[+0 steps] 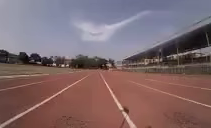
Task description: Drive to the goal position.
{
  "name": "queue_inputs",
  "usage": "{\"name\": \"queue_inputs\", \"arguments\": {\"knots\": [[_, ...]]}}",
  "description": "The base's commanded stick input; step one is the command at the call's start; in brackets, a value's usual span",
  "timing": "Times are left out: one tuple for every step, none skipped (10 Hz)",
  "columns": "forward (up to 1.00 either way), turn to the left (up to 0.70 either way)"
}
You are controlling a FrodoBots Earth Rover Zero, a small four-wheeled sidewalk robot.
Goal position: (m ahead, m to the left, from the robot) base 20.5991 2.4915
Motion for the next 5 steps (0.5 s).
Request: {"name": "queue_inputs", "arguments": {"knots": [[0.70, 0.00], [0.70, 0.00], [0.70, 0.00], [0.70, 0.00], [0.70, 0.00]]}}
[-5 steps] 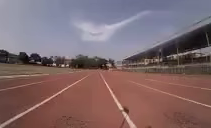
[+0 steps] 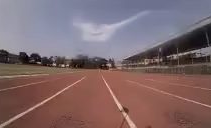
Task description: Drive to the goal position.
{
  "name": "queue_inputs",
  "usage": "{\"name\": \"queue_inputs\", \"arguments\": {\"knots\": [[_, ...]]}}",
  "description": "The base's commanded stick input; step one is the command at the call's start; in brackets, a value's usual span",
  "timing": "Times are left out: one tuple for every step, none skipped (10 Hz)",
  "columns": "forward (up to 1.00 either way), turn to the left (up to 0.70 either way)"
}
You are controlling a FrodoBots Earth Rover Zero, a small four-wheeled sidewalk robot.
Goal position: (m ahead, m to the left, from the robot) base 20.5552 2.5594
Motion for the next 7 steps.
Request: {"name": "queue_inputs", "arguments": {"knots": [[0.70, 0.00], [0.70, 0.00], [0.70, 0.00], [0.70, 0.00], [0.70, 0.00], [0.70, 0.00], [0.70, 0.00]]}}
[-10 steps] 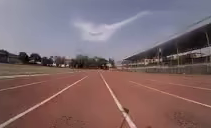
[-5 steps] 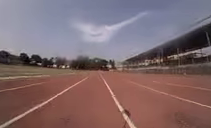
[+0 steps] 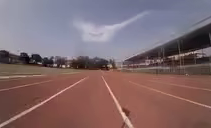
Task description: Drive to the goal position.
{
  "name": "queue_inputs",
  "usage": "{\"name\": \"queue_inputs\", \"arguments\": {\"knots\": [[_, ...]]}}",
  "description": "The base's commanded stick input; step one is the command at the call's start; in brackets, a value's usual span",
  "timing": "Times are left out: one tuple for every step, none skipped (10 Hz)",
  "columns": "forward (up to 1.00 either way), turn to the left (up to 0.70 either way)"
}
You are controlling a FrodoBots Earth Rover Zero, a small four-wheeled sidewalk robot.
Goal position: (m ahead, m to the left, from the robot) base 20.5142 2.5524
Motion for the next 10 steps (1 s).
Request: {"name": "queue_inputs", "arguments": {"knots": [[0.70, 0.00], [0.70, 0.00], [0.70, 0.00], [0.70, 0.00], [0.70, 0.00], [0.70, 0.00], [0.70, 0.00], [0.70, 0.00], [0.70, 0.00], [0.70, 0.00]]}}
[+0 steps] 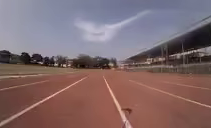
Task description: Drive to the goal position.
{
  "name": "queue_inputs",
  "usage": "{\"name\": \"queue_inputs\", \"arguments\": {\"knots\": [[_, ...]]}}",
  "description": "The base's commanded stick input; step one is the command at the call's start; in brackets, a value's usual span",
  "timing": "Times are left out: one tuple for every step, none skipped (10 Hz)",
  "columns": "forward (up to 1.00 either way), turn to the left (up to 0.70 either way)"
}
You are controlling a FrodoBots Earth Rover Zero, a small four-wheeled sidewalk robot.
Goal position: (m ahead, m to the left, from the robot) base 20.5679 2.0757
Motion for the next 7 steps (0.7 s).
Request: {"name": "queue_inputs", "arguments": {"knots": [[0.70, 0.00], [0.70, 0.00], [0.70, 0.00], [0.70, 0.00], [0.70, 0.00], [0.70, 0.00], [0.70, 0.00]]}}
